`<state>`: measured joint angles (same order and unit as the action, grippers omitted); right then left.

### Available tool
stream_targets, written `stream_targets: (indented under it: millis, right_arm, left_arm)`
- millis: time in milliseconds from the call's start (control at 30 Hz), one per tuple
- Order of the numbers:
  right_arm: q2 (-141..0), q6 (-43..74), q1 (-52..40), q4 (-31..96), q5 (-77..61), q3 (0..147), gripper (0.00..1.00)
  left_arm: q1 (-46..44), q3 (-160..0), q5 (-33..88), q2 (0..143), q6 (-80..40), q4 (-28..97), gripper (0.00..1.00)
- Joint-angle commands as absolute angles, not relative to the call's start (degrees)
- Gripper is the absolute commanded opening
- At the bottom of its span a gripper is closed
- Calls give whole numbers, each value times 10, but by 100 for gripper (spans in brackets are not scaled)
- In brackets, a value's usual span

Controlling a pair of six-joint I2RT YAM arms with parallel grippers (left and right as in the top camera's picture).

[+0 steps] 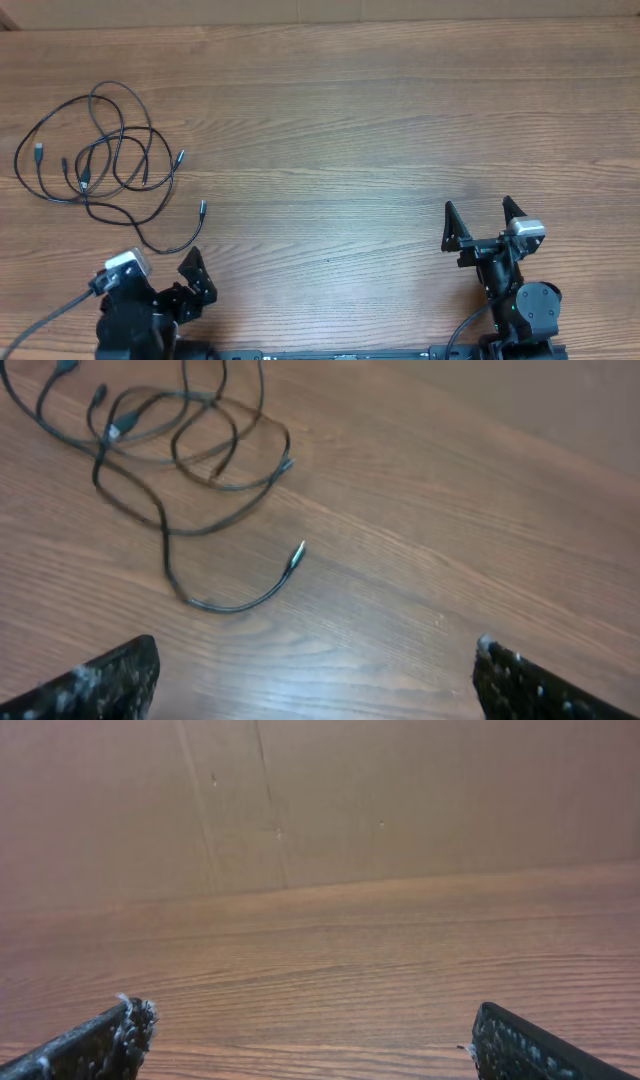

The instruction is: Untangle cables

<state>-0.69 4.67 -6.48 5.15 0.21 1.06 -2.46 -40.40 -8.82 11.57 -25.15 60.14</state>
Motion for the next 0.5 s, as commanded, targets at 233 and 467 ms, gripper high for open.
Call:
stream_targets:
  millis: [233, 467]
  right_arm:
    - [-2, 44, -68, 48, -1, 4, 100]
    - [-2, 44, -68, 48, -1, 4, 100]
  left_arm:
    - [36, -223, -9, 2, -196, 455, 100]
    - [37, -147, 1, 2, -152, 306, 100]
